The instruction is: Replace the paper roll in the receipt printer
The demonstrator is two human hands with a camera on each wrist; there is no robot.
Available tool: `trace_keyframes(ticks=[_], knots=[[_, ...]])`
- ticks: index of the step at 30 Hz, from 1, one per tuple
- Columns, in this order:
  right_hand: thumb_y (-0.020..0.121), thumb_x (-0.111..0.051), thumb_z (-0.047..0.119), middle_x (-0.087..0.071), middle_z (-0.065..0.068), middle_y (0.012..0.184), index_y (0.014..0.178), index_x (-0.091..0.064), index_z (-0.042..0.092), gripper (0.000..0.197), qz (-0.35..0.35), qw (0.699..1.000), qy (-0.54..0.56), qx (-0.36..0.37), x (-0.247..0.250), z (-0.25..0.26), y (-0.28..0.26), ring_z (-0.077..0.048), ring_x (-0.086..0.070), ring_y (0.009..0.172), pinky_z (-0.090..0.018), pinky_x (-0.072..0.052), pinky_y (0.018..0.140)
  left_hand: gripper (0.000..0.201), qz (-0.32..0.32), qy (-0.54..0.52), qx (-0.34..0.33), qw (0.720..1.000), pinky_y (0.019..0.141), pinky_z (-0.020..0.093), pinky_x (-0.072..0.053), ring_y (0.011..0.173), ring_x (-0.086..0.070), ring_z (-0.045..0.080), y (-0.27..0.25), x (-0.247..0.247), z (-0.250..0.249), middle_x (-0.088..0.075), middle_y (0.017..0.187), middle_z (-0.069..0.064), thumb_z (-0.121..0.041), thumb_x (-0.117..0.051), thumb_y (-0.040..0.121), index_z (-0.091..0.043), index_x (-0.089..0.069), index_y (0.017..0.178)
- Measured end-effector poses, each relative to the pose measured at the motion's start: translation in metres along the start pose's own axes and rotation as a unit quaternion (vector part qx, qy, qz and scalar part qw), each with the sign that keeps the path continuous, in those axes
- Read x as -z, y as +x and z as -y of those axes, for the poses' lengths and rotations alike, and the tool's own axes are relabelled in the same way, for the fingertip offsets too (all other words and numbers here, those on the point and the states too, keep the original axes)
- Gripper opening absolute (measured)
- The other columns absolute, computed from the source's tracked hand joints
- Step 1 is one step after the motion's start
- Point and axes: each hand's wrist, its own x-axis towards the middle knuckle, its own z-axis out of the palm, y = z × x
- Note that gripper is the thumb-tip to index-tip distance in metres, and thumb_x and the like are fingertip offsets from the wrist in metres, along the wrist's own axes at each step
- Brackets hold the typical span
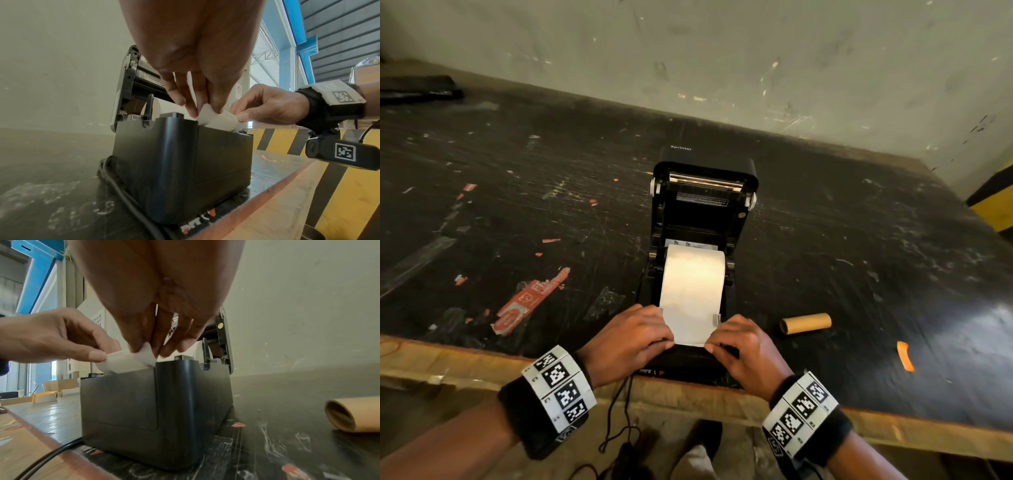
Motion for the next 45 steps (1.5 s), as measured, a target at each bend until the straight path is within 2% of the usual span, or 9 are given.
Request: trace_keyframes(ticks=[5,11,18,22,29,34,38,41,45], knots=[[0.088,-0.056,0.028,-0.068,0.004,0.085,0.087,-0.07,0.018,0.017,0.011,1.0,0.02,0.0,0.001,0.006,-0.008,-0.01,-0.054,0.084,-0.026,-0.047,0.08,0.025,0.001,0.0,-0.003,1.0,0.076,0.02,-0.03,0.086,-0.047,0.001,-0.007,0.0,-0.009,-0.063,0.084,-0.009,-0.04,-0.043,0.09,-0.026,-0.063,0.086],[0.088,-0.061,0.023,-0.069,0.004,0.082,0.085,-0.071,0.017,0.011,0.022,0.999,0.043,-0.018,0.0,0.012,-0.018,-0.008,-0.056,0.082,-0.028,-0.05,0.078,0.028,0.029,-0.038,0.001,0.999,0.077,0.014,-0.026,0.087,-0.047,-0.001,-0.015,-0.001,-0.016,-0.064,0.087,-0.008,-0.041,-0.043,0.089,-0.025,-0.065,0.088],[0.089,-0.06,0.03,-0.071,0.003,0.084,0.09,-0.071,0.019,0.016,0.062,0.997,0.042,-0.035,-0.001,0.016,-0.022,-0.007,-0.058,0.08,-0.032,-0.053,0.075,0.033,0.095,-0.072,0.026,0.993,0.08,0.016,-0.033,0.087,-0.046,-0.004,-0.02,0.0,-0.016,-0.059,0.087,-0.014,-0.046,-0.04,0.087,-0.025,-0.065,0.09],[0.089,-0.06,0.031,-0.072,0.003,0.086,0.09,-0.072,0.018,0.018,0.089,0.994,0.052,-0.034,0.001,0.022,-0.024,-0.005,-0.058,0.079,-0.027,-0.052,0.075,0.031,0.125,-0.078,0.031,0.989,0.081,0.013,-0.032,0.087,-0.044,-0.005,-0.025,0.0,-0.019,-0.053,0.085,-0.02,-0.048,-0.04,0.088,-0.028,-0.064,0.091],[0.088,-0.062,0.027,-0.072,0.0,0.086,0.089,-0.072,0.016,0.016,0.151,0.986,0.059,-0.045,0.004,0.027,-0.024,-0.008,-0.061,0.077,-0.026,-0.052,0.075,0.019,0.145,-0.084,0.017,0.986,0.083,0.02,-0.033,0.09,-0.047,-0.002,-0.032,-0.002,-0.023,-0.064,0.089,-0.011,-0.04,-0.05,0.09,-0.029,-0.065,0.091],[0.086,-0.063,0.03,-0.072,0.002,0.083,0.086,-0.072,0.017,0.016,0.187,0.979,0.055,-0.055,0.004,0.027,-0.021,-0.006,-0.061,0.072,-0.023,-0.051,0.07,0.027,0.164,-0.084,0.009,0.983,0.081,0.013,-0.029,0.092,-0.048,-0.001,-0.032,-0.001,-0.024,-0.066,0.09,-0.012,-0.047,-0.045,0.087,-0.029,-0.065,0.09],[0.081,-0.066,0.044,-0.072,0.004,0.084,0.087,-0.071,0.02,0.025,0.213,0.972,0.063,-0.081,0.013,0.03,-0.013,-0.006,-0.064,0.074,-0.025,-0.056,0.071,0.035,0.178,-0.099,0.012,0.979,0.079,0.026,-0.043,0.082,-0.05,0.0,-0.024,0.008,-0.023,-0.06,0.078,-0.018,-0.052,-0.042,0.09,-0.026,-0.065,0.086],[0.082,-0.066,0.043,-0.072,0.005,0.085,0.088,-0.071,0.02,0.024,0.191,0.977,0.047,-0.079,0.034,0.031,0.006,-0.005,-0.064,0.075,-0.017,-0.051,0.069,0.044,0.147,-0.09,0.011,0.985,0.078,0.03,-0.047,0.082,-0.053,0.001,-0.007,0.025,-0.016,-0.063,0.082,-0.013,-0.056,-0.036,0.089,-0.024,-0.066,0.085],[0.085,-0.063,0.038,-0.068,0.007,0.091,0.098,-0.069,0.022,0.022,0.047,0.997,0.002,-0.065,0.076,0.025,0.048,-0.004,-0.061,0.082,-0.029,-0.054,0.081,0.058,0.013,-0.049,0.027,0.998,0.082,0.031,-0.047,0.089,-0.055,0.001,0.033,0.064,0.003,-0.066,0.092,-0.011,-0.067,-0.028,0.084,-0.024,-0.066,0.095]])
